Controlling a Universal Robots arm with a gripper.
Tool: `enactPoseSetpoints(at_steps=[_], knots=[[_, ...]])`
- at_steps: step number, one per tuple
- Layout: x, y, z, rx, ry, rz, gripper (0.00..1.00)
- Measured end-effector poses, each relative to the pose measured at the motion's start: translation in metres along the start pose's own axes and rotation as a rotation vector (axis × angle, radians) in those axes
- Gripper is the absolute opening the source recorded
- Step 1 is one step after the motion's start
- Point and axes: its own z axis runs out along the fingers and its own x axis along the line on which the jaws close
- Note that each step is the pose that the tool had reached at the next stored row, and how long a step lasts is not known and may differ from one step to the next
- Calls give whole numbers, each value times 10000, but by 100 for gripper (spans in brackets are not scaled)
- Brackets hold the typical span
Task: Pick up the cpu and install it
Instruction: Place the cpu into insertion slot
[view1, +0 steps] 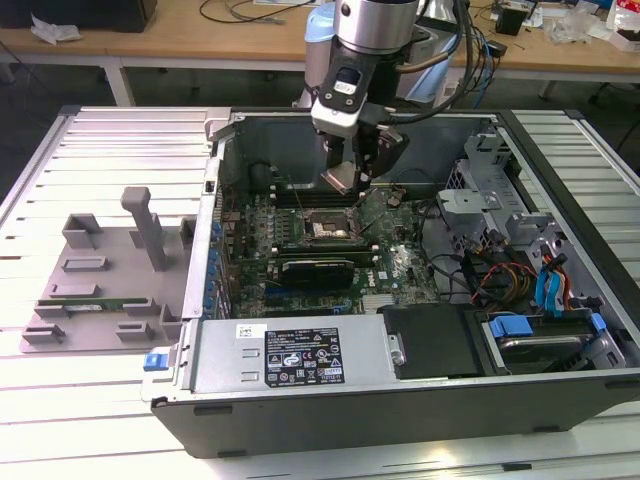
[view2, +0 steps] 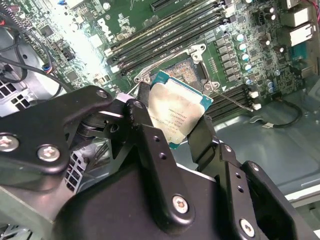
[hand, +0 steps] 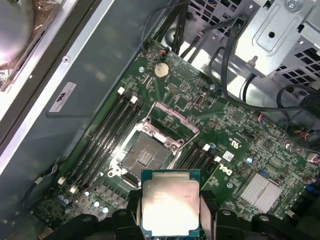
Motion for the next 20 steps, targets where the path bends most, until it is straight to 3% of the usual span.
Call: enactPoseSetpoints(at_steps=[20], knots=[[0,0,6,-16,33,1338,55]])
